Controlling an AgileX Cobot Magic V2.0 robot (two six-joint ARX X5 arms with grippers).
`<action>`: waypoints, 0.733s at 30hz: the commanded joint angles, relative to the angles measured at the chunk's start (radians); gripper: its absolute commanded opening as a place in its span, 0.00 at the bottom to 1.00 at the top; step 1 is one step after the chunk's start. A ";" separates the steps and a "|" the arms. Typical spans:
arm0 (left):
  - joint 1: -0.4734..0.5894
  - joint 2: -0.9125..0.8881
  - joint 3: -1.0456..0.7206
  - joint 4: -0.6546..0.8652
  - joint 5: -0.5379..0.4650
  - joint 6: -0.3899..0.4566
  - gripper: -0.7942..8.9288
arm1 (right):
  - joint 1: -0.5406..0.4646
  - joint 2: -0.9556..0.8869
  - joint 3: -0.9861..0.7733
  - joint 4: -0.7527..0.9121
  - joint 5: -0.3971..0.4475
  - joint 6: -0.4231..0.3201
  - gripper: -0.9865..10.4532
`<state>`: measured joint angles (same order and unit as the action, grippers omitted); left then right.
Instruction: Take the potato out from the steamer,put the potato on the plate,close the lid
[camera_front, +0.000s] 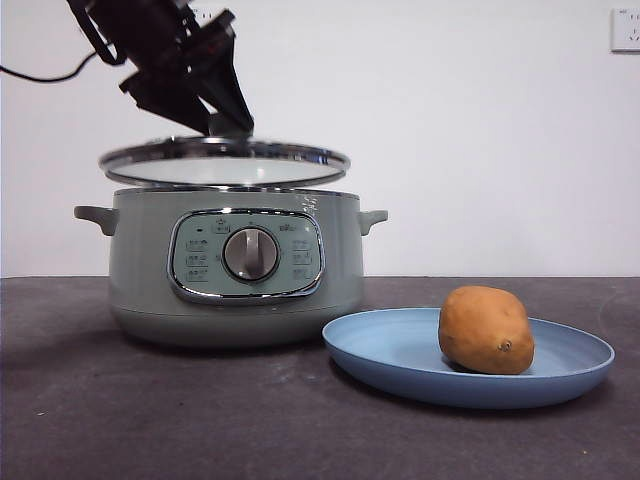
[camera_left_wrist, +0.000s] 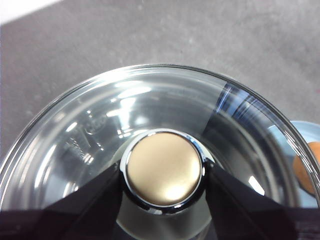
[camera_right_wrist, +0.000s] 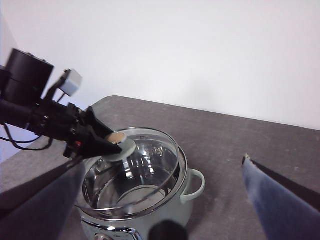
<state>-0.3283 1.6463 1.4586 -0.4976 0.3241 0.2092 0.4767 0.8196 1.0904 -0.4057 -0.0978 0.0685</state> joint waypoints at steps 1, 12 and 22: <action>-0.001 0.001 0.010 0.054 0.009 0.021 0.07 | 0.002 -0.001 -0.001 0.004 -0.001 0.013 0.64; -0.008 0.057 0.010 0.071 0.001 0.024 0.07 | 0.002 -0.001 -0.001 -0.008 -0.001 0.012 0.64; -0.012 0.060 0.010 0.061 -0.010 0.024 0.07 | 0.002 0.000 -0.001 -0.018 -0.001 0.009 0.64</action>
<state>-0.3408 1.7061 1.4586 -0.4519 0.3069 0.2359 0.4767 0.8196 1.0904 -0.4271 -0.0978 0.0689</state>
